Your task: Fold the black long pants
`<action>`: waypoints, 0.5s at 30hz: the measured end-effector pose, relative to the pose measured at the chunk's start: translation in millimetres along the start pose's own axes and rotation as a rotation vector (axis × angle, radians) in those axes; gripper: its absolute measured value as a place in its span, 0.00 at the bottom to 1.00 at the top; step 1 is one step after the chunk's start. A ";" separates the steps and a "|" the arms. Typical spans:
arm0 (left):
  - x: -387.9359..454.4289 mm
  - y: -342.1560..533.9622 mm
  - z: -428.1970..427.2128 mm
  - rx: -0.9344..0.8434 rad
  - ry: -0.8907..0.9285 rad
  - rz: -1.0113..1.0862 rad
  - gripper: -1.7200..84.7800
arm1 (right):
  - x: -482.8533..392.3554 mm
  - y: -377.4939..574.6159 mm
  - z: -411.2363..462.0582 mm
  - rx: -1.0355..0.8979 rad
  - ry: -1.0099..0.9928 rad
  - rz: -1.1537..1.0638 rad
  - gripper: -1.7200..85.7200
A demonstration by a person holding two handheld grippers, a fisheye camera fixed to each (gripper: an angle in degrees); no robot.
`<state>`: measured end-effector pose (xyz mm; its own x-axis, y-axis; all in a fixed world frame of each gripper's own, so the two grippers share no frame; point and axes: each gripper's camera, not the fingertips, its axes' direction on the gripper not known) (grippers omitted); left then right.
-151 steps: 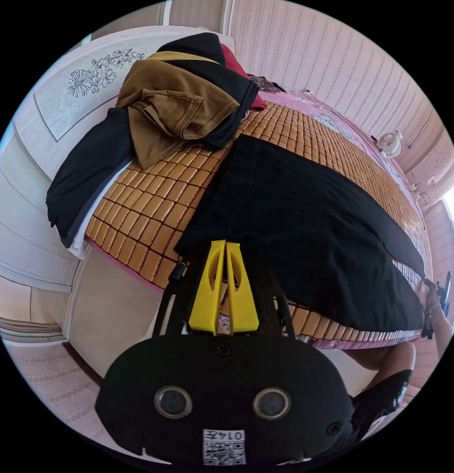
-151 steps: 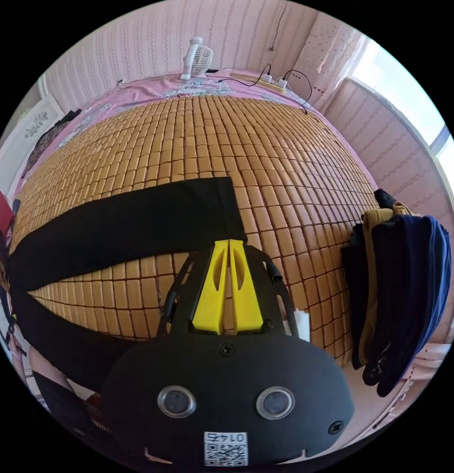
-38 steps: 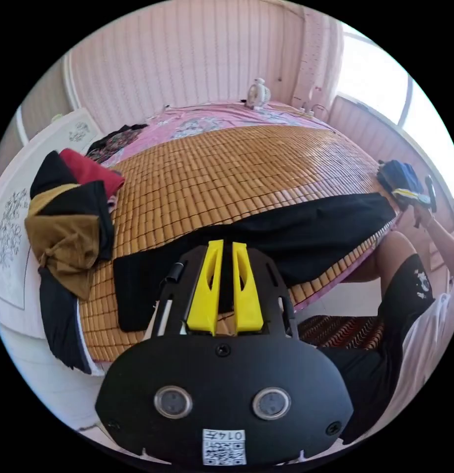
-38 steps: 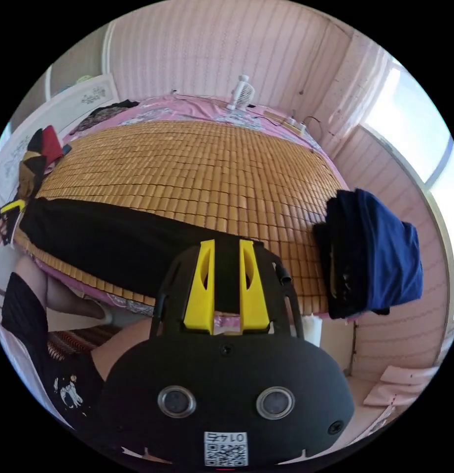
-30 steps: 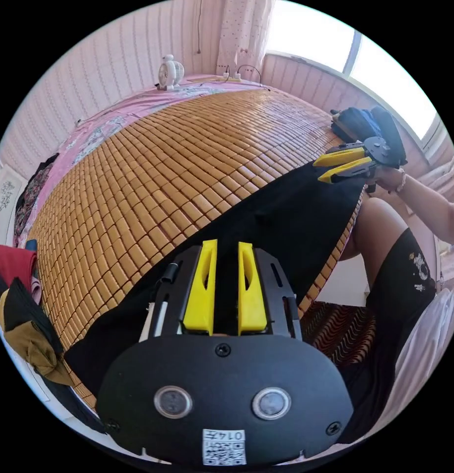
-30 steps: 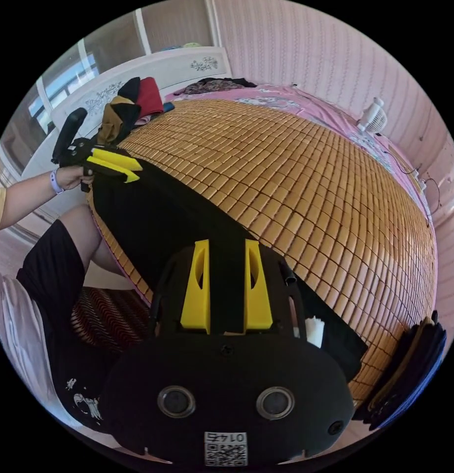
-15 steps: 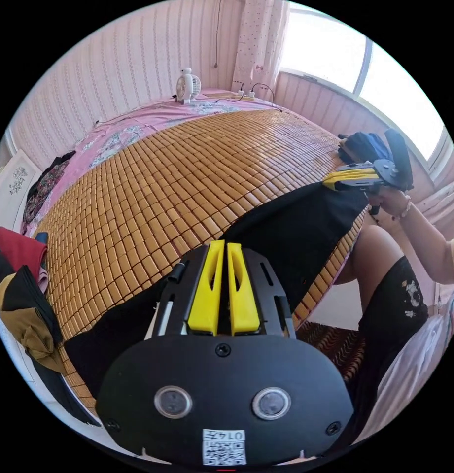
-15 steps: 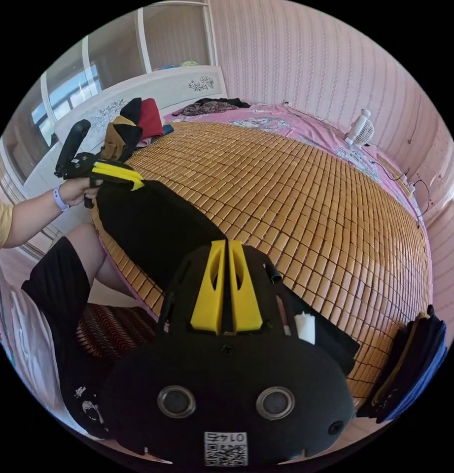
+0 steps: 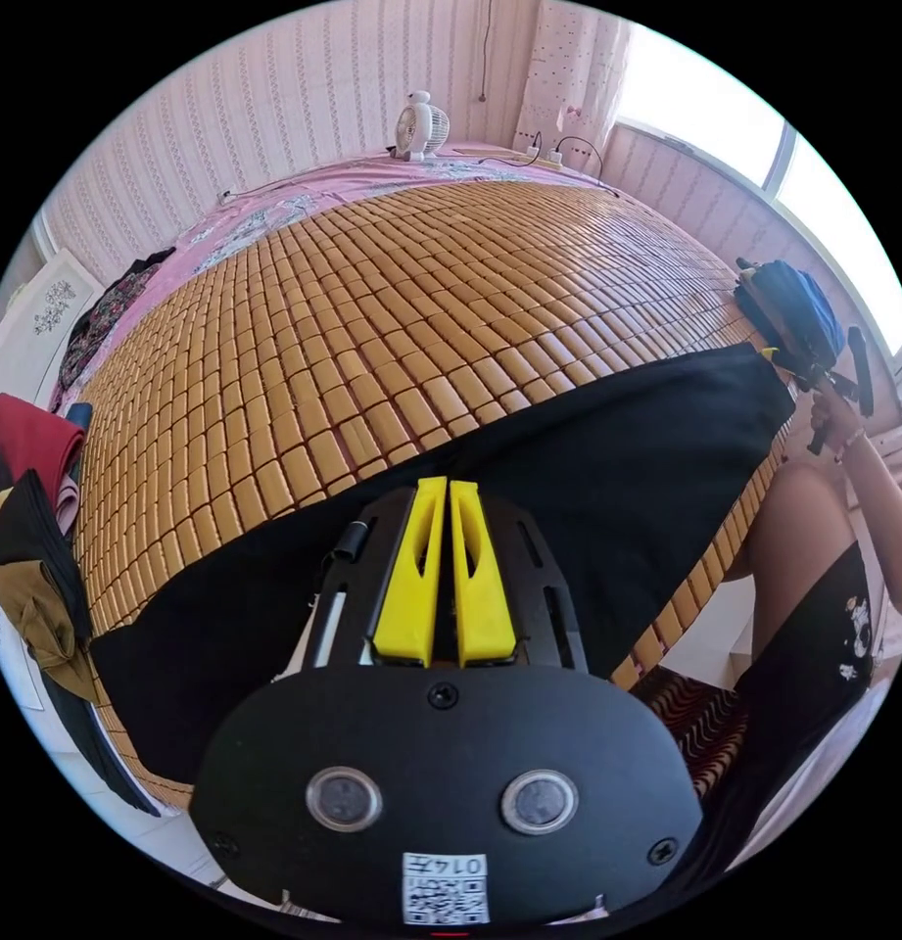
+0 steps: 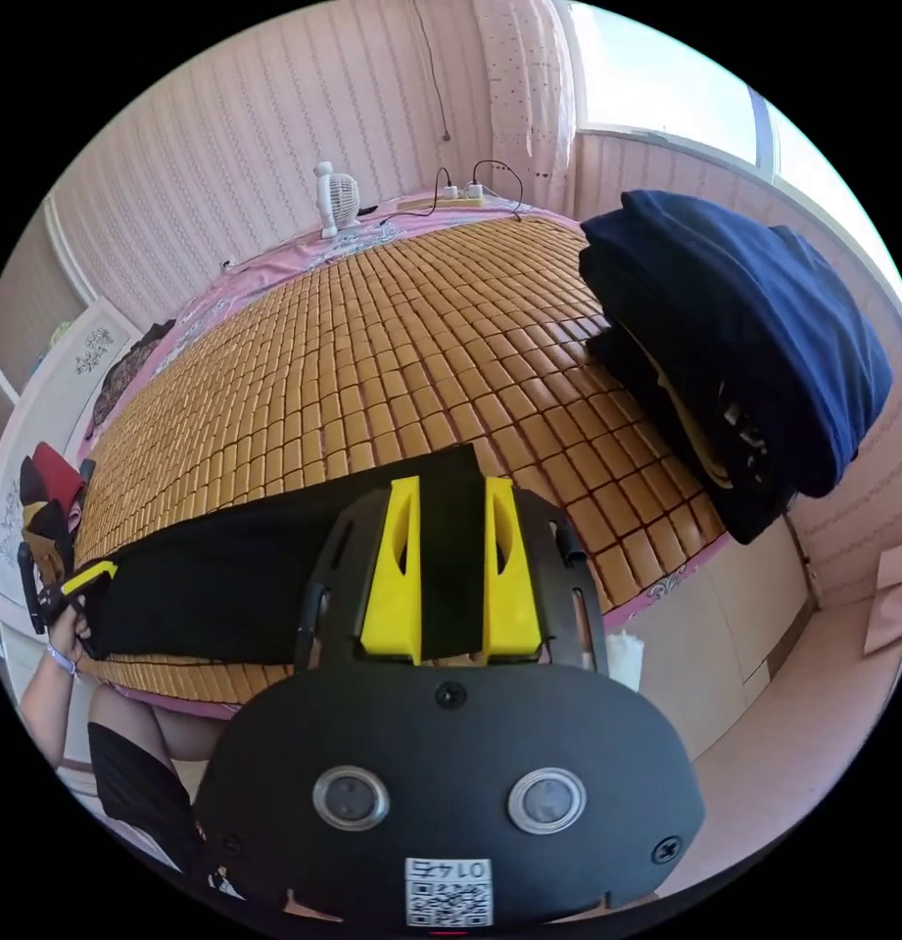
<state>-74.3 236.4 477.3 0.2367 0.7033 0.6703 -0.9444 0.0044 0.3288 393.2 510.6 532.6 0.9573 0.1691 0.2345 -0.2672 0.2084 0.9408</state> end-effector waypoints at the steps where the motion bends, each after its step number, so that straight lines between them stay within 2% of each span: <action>1: 1.3 0.1 0.2 0.000 -0.004 0.002 0.01 | 0.6 -3.1 9.1 -0.040 0.001 -0.036 0.07; 4: 4.0 0.9 -0.4 0.000 -0.007 0.014 0.01 | 4.0 -6.1 1.3 -0.035 0.003 -0.057 0.03; 10: 10.5 13.2 -28.1 0.109 -0.011 0.092 0.01 | 3.6 -13.6 -53.8 0.105 -0.068 -0.129 0.02; 15: 3.9 12.7 -27.0 0.137 -0.007 0.052 0.01 | 11.7 -46.4 -16.8 0.017 -0.060 -0.082 0.05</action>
<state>-91.6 258.4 466.1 0.1907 0.6950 0.6933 -0.9153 -0.1294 0.3814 415.0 519.1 487.6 0.9808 0.0944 0.1706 -0.1867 0.2027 0.9613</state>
